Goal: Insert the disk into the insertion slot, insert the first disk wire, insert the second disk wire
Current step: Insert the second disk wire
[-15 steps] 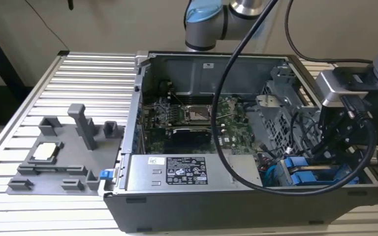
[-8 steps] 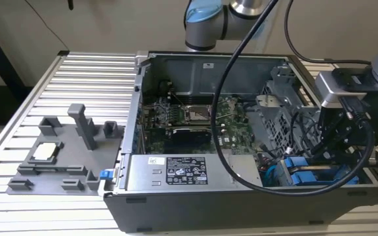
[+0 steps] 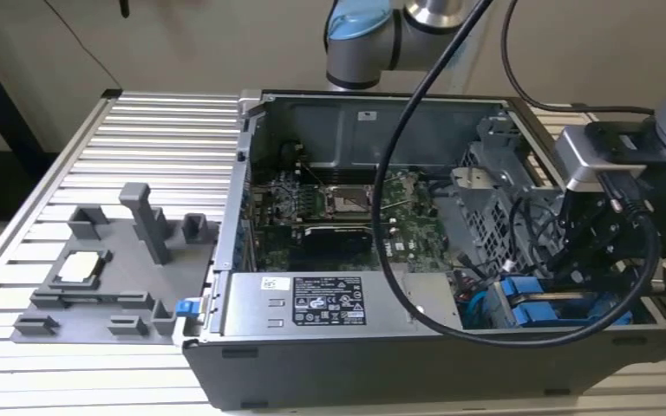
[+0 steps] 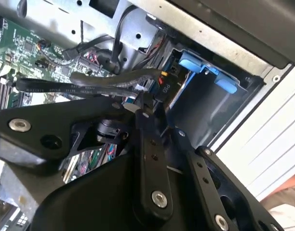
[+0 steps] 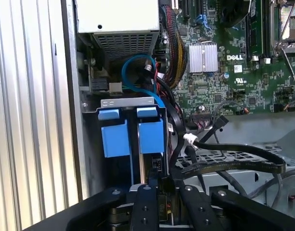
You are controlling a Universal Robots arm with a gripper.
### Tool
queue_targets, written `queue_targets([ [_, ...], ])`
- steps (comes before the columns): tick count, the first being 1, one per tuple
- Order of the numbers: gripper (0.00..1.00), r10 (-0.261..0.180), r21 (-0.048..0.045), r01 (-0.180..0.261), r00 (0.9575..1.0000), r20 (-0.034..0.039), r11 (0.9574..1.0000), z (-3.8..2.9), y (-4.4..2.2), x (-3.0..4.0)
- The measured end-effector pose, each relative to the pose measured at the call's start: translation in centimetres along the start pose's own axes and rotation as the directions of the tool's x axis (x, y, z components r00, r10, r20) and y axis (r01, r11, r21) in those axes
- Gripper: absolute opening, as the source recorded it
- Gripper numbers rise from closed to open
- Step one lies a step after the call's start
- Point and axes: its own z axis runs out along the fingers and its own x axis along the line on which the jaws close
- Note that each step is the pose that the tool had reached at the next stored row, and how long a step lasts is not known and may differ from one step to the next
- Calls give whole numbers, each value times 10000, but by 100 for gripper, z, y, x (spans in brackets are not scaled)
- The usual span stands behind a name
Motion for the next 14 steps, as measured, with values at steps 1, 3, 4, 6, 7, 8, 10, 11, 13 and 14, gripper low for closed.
queue_targets([
  [1, 24, 0, -2, 0, 10000, 0, 10000, -25, 0, -1],
  [3, 24, 1, -4, -1, 10000, 0, 10000, -80, 1, -6],
  [4, 24, 1, -4, -1, 10000, 0, 10000, -108, 1, -9],
  [6, 24, 1, -5, -1, 10000, -2, 10000, -173, 2, -14],
  [7, 24, -1, -5, 1, 10000, -1, 10000, -216, 1, -18],
  [8, 24, -1, -5, 1, 10000, -2, 10000, -256, 2, -22],
  [10, 24, 0, -4, 0, 10000, -3, 10000, -339, 3, -29],
  [11, 24, 0, -5, 0, 10000, -2, 10000, -380, 3, -32],
  [13, 24, 0, -4, 0, 10000, -4, 10000, -437, 4, -38],
  [14, 24, -1, -3, 1, 10000, -1, 10000, -439, 4, -38],
])
